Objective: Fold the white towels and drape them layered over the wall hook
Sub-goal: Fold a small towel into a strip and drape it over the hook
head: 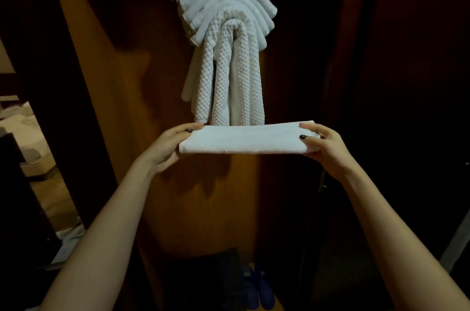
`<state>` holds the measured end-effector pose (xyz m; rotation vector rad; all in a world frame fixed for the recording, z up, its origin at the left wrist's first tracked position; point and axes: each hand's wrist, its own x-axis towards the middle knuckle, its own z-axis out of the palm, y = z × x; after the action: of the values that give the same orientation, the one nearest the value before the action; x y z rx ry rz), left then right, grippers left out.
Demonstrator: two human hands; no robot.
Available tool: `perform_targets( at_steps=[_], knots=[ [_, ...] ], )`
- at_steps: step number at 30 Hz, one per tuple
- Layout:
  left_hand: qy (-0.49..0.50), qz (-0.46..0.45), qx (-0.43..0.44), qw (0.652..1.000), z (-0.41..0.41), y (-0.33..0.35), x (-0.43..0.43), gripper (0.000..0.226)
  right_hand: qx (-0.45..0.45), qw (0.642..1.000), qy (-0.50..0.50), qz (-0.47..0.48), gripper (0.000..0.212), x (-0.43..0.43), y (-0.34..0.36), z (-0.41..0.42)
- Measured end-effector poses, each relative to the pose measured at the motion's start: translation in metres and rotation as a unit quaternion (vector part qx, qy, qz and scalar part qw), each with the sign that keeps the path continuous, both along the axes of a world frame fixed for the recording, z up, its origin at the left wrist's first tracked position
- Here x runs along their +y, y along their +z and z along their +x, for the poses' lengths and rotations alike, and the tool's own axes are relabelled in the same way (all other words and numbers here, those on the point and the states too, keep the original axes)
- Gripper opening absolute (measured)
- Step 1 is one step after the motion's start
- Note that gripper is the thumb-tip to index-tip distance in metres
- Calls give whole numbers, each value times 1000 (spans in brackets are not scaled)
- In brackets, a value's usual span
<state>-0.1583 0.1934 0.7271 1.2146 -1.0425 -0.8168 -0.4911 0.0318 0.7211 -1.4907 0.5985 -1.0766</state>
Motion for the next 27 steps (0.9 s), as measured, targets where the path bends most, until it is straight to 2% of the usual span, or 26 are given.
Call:
perform_targets(
  at_steps=[3,7,12,17,22,27],
  knots=[
    [-8,-20,-18,1000,-1,27,-1,24,5,1000,15,-22,28,-12,30,2],
    [4,-84,-23,996,4,79,-8,36,-7,997,52,-63,29,-35,91,16],
    [29,-141,-53,988,22,143,-20,40,-44,988,115,-90,29,-62,164,35],
    [57,-204,-76,974,42,198,-43,40,-83,978,166,-99,43,-87,220,58],
    [56,-227,-90,968,66,244,-71,33,-106,972,167,-124,29,-123,269,82],
    [71,-260,-96,958,90,282,-104,35,-122,964,182,-152,37,-161,307,112]
  ],
)
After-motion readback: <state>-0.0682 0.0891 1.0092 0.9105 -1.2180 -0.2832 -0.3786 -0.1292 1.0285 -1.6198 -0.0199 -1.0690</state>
